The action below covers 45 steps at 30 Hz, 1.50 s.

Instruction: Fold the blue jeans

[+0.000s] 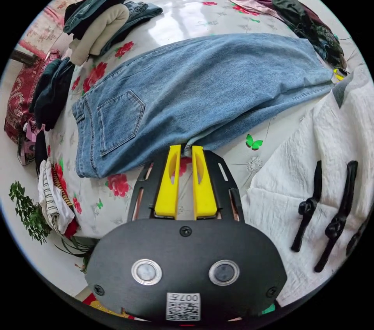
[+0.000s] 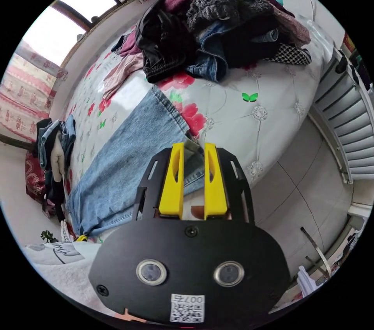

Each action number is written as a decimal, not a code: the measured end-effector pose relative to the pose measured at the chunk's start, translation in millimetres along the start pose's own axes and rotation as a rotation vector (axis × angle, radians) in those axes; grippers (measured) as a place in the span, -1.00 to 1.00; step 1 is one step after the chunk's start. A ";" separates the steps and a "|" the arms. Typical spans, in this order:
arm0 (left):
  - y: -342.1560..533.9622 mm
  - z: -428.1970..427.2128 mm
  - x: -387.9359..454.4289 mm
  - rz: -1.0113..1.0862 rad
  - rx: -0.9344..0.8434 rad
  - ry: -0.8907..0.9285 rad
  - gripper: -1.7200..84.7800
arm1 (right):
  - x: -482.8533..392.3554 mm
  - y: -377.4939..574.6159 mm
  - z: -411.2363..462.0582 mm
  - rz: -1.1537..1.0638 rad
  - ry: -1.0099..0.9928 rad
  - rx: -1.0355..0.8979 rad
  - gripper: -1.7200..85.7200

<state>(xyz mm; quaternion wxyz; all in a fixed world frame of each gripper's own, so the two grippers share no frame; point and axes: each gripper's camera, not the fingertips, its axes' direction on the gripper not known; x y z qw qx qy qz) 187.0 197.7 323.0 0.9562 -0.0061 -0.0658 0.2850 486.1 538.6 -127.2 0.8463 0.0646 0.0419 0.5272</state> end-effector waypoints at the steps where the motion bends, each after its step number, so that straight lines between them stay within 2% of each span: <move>1: -0.1 -4.6 0.7 0.029 0.013 -0.034 -0.82 | -3.3 1.7 -2.4 -0.026 0.003 0.005 -0.90; 5: -14.0 6.5 22.2 0.109 -0.005 -0.102 -0.83 | -14.8 6.3 -1.5 -0.128 0.069 -0.033 -0.88; 10: -17.5 30.4 40.1 0.160 -0.047 -0.223 -0.94 | 10.8 -8.9 15.1 -0.035 0.019 -0.079 -0.91; 13: -13.1 26.7 29.5 0.158 -0.035 -0.185 -0.97 | 8.5 -17.7 29.6 -0.096 0.075 -0.179 -0.94; 16: -1.5 11.3 10.7 0.120 0.020 -0.134 -0.98 | -0.7 -22.0 6.0 -0.178 0.071 -0.132 -0.96; 20: 23.0 -23.1 -1.5 0.086 0.110 -0.126 -0.98 | 9.7 -18.1 -65.0 -0.191 -0.130 0.045 -0.96; 23: 40.2 -19.4 -0.5 0.131 0.105 -0.135 -0.98 | 28.2 -8.8 -73.2 -0.192 -0.106 0.030 -0.97; 28: 42.7 26.7 9.1 0.176 -0.018 -0.110 -0.98 | 88.9 7.1 2.2 -0.031 -0.036 -0.205 -0.97; 32: 45.1 16.7 8.3 0.245 -0.006 -0.161 -0.98 | 105.8 9.8 -24.1 0.002 -0.154 -0.060 -0.96; 35: 50.2 27.8 -3.5 0.227 -0.007 -0.097 -0.98 | 109.7 8.5 -11.6 -0.034 -0.074 -0.130 -0.94; 37: 47.8 32.8 -8.7 0.209 -0.016 -0.079 -0.98 | 120.9 12.1 2.2 0.037 -0.052 -0.162 -0.92; 42: 49.0 22.9 -24.5 0.122 -0.030 -0.042 -0.97 | 158.9 47.2 -8.6 0.320 -0.259 0.015 -0.80; 45: 63.0 3.0 -54.6 -0.011 0.020 0.138 -0.97 | 170.3 75.8 6.5 0.420 -0.428 0.037 -0.75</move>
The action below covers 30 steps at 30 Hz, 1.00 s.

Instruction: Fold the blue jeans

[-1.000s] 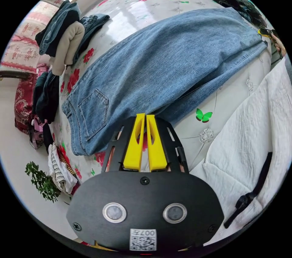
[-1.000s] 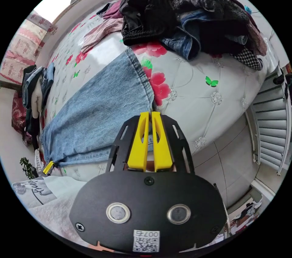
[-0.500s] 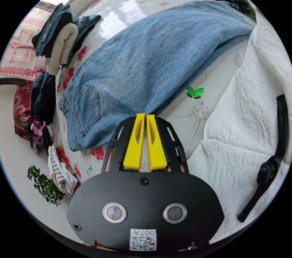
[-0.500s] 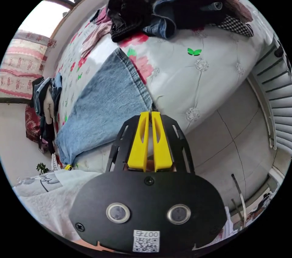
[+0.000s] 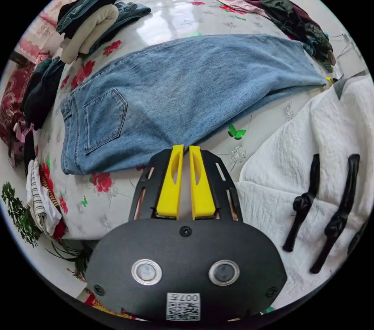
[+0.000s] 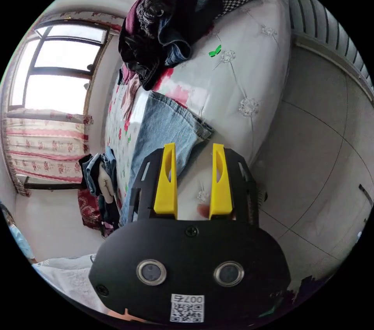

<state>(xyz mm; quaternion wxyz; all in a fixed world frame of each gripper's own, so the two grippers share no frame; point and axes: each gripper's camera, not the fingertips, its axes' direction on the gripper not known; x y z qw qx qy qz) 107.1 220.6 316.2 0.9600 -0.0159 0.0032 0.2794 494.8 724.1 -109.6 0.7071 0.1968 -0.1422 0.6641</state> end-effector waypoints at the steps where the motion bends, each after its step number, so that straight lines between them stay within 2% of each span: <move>1: 8.4 -10.9 -14.1 -0.057 0.047 0.077 -0.97 | 3.9 3.1 3.0 0.018 -0.018 -0.001 -0.75; 4: 30.3 -26.8 -53.0 -0.218 0.128 0.173 -0.97 | 11.7 11.7 10.0 0.057 -0.033 0.071 -0.75; 7: 50.7 -24.8 -94.6 -0.407 0.152 0.185 -0.96 | 2.8 5.2 19.6 0.021 -0.042 0.088 -0.76; 11: 79.7 -17.5 -150.4 -0.692 0.213 0.224 -0.86 | -6.1 -1.7 34.2 0.063 0.114 0.104 -0.83; 13: 92.3 -13.1 -173.2 -0.814 0.227 0.244 -0.82 | -10.0 -6.1 38.3 0.064 0.093 0.100 -0.88; 16: 113.8 -5.9 -209.3 -0.986 0.245 0.280 -0.75 | -44.7 -16.8 44.5 -0.052 0.002 0.087 -0.94; 19: 137.6 2.1 -243.1 -1.139 0.321 0.373 -0.71 | -118.7 -19.2 58.7 -0.280 -0.100 0.033 -0.95; 22: 154.9 10.3 -270.2 -1.239 0.401 0.453 -0.66 | -228.0 12.8 86.9 -0.656 -0.167 -0.103 -0.96; 24: 159.0 13.4 -282.2 -1.264 0.425 0.457 -0.64 | -310.0 72.0 121.2 -0.987 -0.217 -0.271 -0.96; 27: 156.8 21.3 -298.4 -1.265 0.423 0.454 -0.62 | -374.7 167.8 181.2 -1.281 -0.285 -0.516 -0.95; 28: 154.8 26.4 -303.9 -1.264 0.411 0.455 -0.62 | -381.7 187.6 196.3 -1.322 -0.292 -0.571 -0.94; 30: 152.1 35.8 -310.3 -1.275 0.385 0.468 -0.63 | -388.2 263.3 269.1 -1.414 -0.277 -0.819 -0.92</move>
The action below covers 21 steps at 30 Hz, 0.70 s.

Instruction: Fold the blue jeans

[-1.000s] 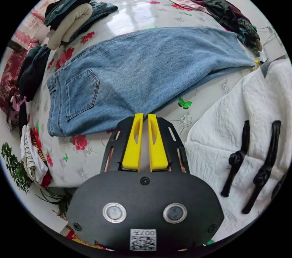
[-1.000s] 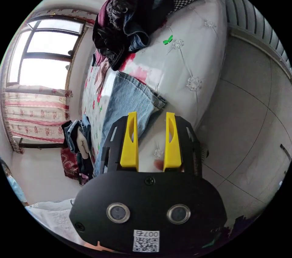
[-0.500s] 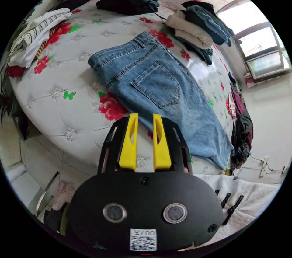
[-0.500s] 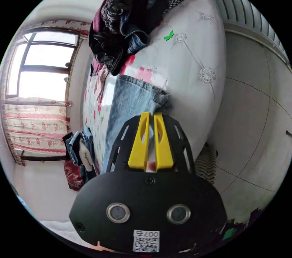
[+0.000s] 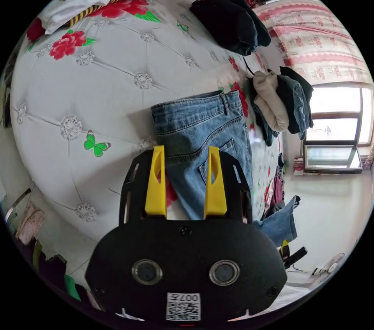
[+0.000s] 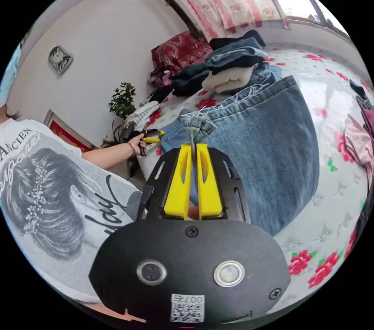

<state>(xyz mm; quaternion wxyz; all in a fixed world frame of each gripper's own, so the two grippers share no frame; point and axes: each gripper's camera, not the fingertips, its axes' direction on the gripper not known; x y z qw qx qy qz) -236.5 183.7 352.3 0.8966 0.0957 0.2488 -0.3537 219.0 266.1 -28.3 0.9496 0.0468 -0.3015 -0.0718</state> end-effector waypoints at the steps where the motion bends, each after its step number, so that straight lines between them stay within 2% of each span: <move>1: -2.1 2.3 -2.7 -0.012 0.007 -0.008 -0.66 | 0.8 -5.5 26.7 0.000 -0.032 -0.070 -0.91; 3: -3.4 3.1 -6.8 -0.019 0.024 0.000 -0.68 | 9.9 -14.1 124.0 0.015 -0.124 -0.390 -0.89; 5: -3.6 3.7 -14.9 -0.030 0.035 0.047 -0.73 | 9.7 -9.8 159.1 -0.013 -0.104 -0.545 -0.88; 6: -3.7 3.9 -17.1 -0.035 0.031 0.056 -0.74 | 6.3 -7.5 159.5 -0.052 -0.064 -0.550 -0.87; 10: 2.6 -6.1 -21.9 -0.017 0.049 0.117 -0.82 | 17.8 -0.1 126.8 -0.026 0.002 -0.436 -0.84; 12: 9.6 -18.1 -9.5 0.057 0.100 0.171 -0.84 | 44.6 14.0 94.4 0.117 -0.015 -0.320 -0.83; 16: 32.3 -46.0 81.8 0.417 0.134 0.220 -0.85 | 83.8 51.0 38.8 0.322 0.015 -0.124 -0.83; 18: 52.9 -52.0 141.3 0.617 0.086 0.254 -0.85 | 103.1 75.8 3.7 0.413 0.077 -0.022 -0.82; 20: 103.1 -51.1 224.8 0.943 -0.034 0.288 -0.85 | 115.6 90.9 -19.2 0.468 0.142 0.025 -0.82; 21: 121.4 -49.2 244.2 1.036 -0.062 0.296 -0.85 | 123.7 100.4 -33.0 0.499 0.169 0.055 -0.81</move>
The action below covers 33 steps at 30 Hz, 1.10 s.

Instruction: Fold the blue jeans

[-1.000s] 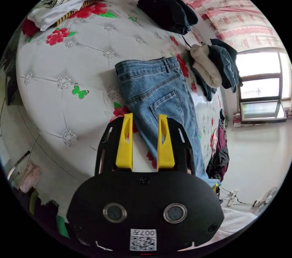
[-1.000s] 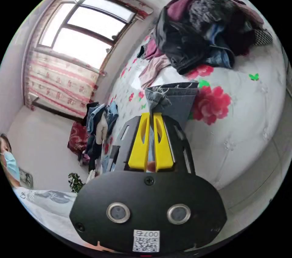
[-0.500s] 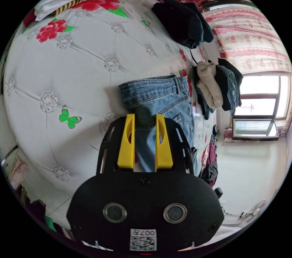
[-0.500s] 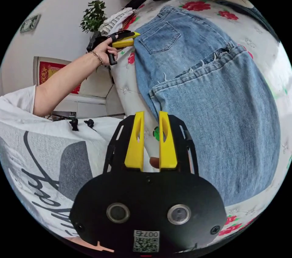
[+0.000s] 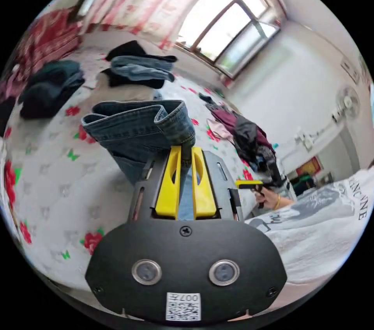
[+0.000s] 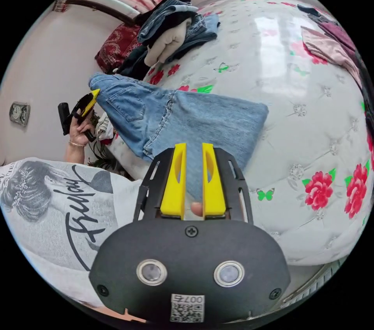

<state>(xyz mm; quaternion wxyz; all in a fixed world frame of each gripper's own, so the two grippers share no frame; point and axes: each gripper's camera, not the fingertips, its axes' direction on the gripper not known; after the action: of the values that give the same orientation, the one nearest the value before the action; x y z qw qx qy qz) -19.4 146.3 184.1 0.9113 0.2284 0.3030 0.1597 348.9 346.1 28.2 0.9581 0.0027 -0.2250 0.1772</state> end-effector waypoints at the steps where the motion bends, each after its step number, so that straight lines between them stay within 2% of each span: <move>1: -6.3 21.2 43.3 0.151 -0.063 0.053 -0.84 | 7.0 1.8 -5.9 0.018 0.006 0.018 -0.81; 2: -5.4 47.7 79.4 0.254 -0.139 0.124 -0.84 | 21.3 6.3 -16.5 0.057 0.016 0.058 -0.81; 5: 19.4 127.8 130.2 0.283 -0.357 0.306 -0.81 | 58.7 19.2 -33.7 0.164 0.011 0.126 -0.81; 8: 49.4 168.4 142.8 0.254 -0.481 0.340 -0.82 | 89.4 34.9 -41.4 0.254 -0.022 0.162 -0.81; 12: 67.4 163.9 108.3 0.143 -0.495 0.270 -0.82 | 120.4 49.3 -33.3 0.310 -0.095 0.144 -0.79; 16: 75.3 142.8 29.2 -0.106 -0.467 0.107 -0.76 | 145.0 46.4 -16.6 0.349 -0.164 0.098 -0.76; 19: 82.6 139.2 -17.1 -0.274 -0.435 0.085 -0.69 | 165.3 36.1 -2.1 0.380 -0.215 0.061 -0.75; 23: 94.3 177.0 -49.5 -0.403 -0.505 0.176 -0.63 | 180.1 12.7 23.7 0.367 -0.343 -0.029 -0.74; 24: 95.9 185.6 -51.1 -0.419 -0.529 0.205 -0.63 | 180.2 7.1 26.1 0.368 -0.302 -0.050 -0.75; 28: 92.3 215.5 -48.8 -0.412 -0.596 0.265 -0.80 | 180.0 -6.8 26.7 0.319 -0.283 -0.122 -0.80; 29: 89.0 214.0 -47.9 -0.409 -0.574 0.291 -0.86 | 179.4 -10.5 23.4 0.324 -0.313 -0.121 -0.82; 33: 63.1 194.5 -38.3 -0.396 -0.441 0.442 -0.89 | 154.7 -45.8 -7.2 0.242 -0.415 -0.055 -0.88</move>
<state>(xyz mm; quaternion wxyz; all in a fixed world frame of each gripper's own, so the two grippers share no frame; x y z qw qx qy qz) 63.3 121.0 373.4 0.8644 -0.0764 0.4892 0.0873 497.0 356.2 91.9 0.8628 -0.0140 -0.4207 0.2801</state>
